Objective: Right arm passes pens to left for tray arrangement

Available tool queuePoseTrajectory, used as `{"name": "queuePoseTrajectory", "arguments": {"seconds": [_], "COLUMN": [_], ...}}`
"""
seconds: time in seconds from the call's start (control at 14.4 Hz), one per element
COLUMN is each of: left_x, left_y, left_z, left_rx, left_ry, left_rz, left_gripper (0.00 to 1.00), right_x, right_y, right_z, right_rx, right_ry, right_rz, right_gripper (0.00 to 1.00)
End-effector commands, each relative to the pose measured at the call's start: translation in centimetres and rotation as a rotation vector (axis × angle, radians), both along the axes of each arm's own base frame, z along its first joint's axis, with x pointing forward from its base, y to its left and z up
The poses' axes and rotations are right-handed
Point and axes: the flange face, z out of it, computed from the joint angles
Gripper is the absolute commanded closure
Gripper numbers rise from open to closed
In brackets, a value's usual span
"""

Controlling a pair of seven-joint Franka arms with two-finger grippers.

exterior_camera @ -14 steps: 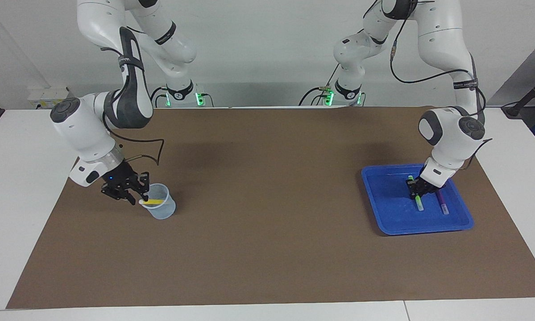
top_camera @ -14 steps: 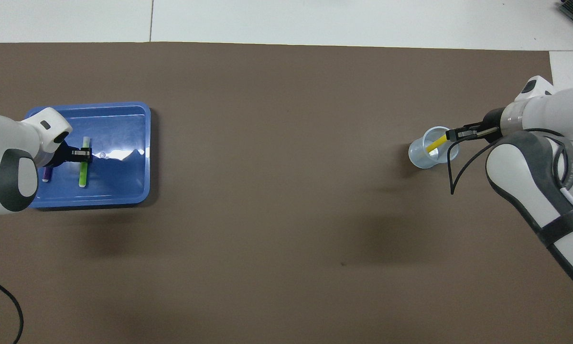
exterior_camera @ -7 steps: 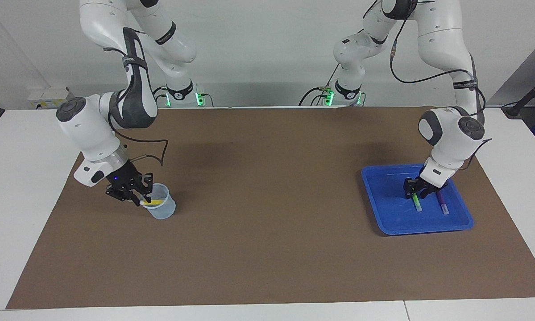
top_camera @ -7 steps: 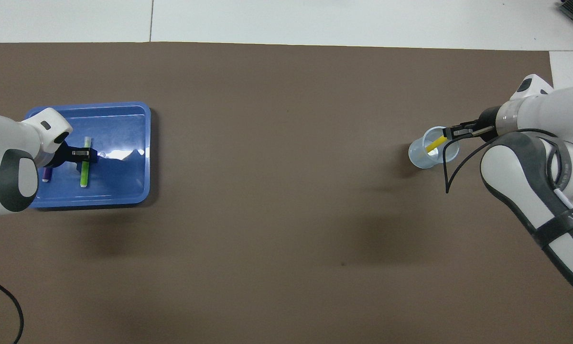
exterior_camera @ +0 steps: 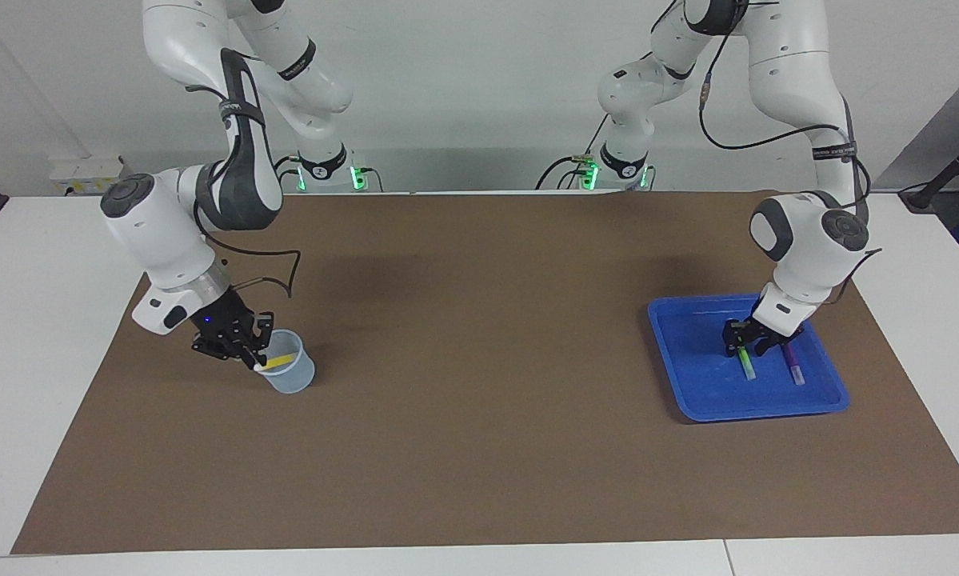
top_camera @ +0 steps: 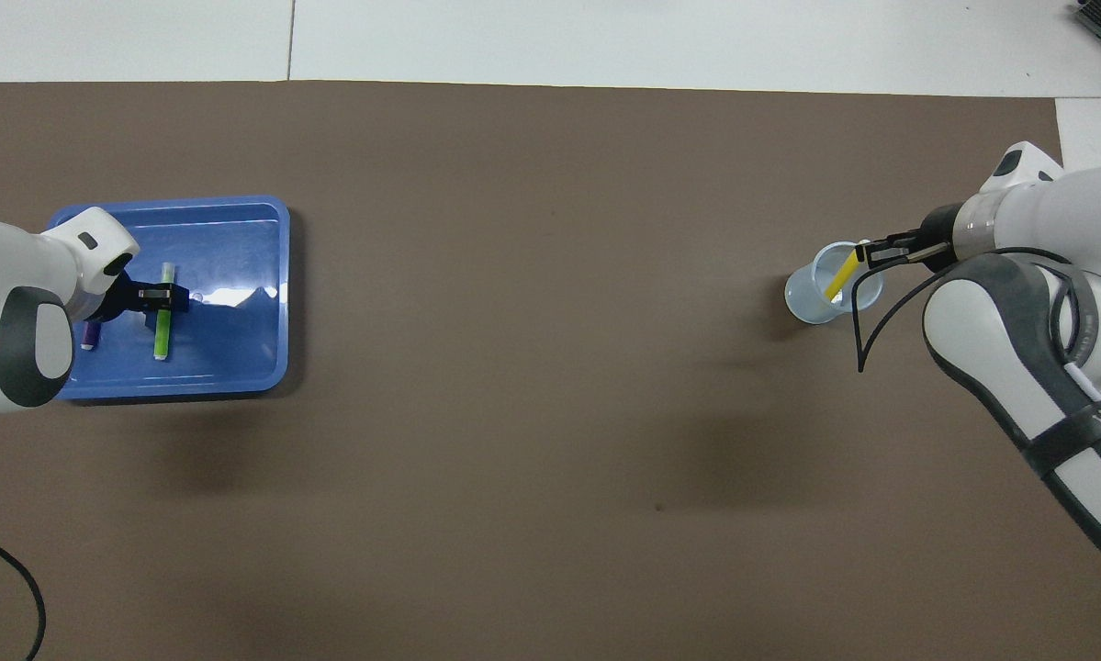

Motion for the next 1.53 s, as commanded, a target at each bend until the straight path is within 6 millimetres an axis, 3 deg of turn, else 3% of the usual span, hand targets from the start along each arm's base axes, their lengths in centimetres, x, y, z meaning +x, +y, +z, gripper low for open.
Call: {"name": "queuePoseTrajectory", "arguments": {"seconds": [0.0,0.14,0.28,0.35,0.42,0.55,0.76,0.9,0.97,1.25,1.46], "left_x": [-0.2,0.3,0.9,1.2,1.3,1.5,1.3,1.3,1.3,1.2,0.8], "left_y": [0.3,0.3,0.1,0.1,0.1,0.0,-1.1,-3.6,-4.0,-3.9,-4.1], "left_z": [0.5,1.4,2.8,3.5,4.0,4.6,6.6,7.9,8.6,9.4,9.3], "left_rx": [0.018,0.018,0.021,0.022,0.018,0.017,0.032,0.039,0.044,0.048,0.048], "left_ry": [-0.013,-0.013,-0.005,-0.01,-0.01,-0.01,-0.034,-0.053,-0.064,-0.073,-0.039], "left_rz": [-0.006,-0.002,-0.005,-0.007,-0.005,-0.01,-0.036,-0.072,-0.077,-0.077,-0.078], "left_gripper": [0.28,0.18,0.0,0.0,0.0,0.0,0.0,0.0,0.0,0.0,0.0], "right_x": [-0.2,-0.1,-0.1,-0.2,-0.2,-0.2,-0.1,-0.1,-0.2,-0.2,-0.6], "right_y": [-0.1,-0.1,-0.1,0.1,0.1,0.3,1.7,3.1,3.2,3.7,3.3], "right_z": [-0.3,-0.2,-0.3,-0.3,-0.3,-0.3,-0.3,-0.2,-0.3,0.0,1.3], "right_rx": [-0.022,-0.021,-0.019,-0.018,-0.017,-0.012,-0.006,0.0,0.003,0.002,-0.012], "right_ry": [-0.008,-0.009,-0.006,-0.003,-0.003,0.006,0.007,0.008,0.012,0.017,0.027], "right_rz": [0.026,0.026,0.022,0.018,0.015,-0.006,-0.016,-0.02,-0.032,-0.027,-0.004], "right_gripper": [0.96,0.96,0.96,0.94,0.84,0.74,0.71,0.7,0.69,0.62,0.6]}}
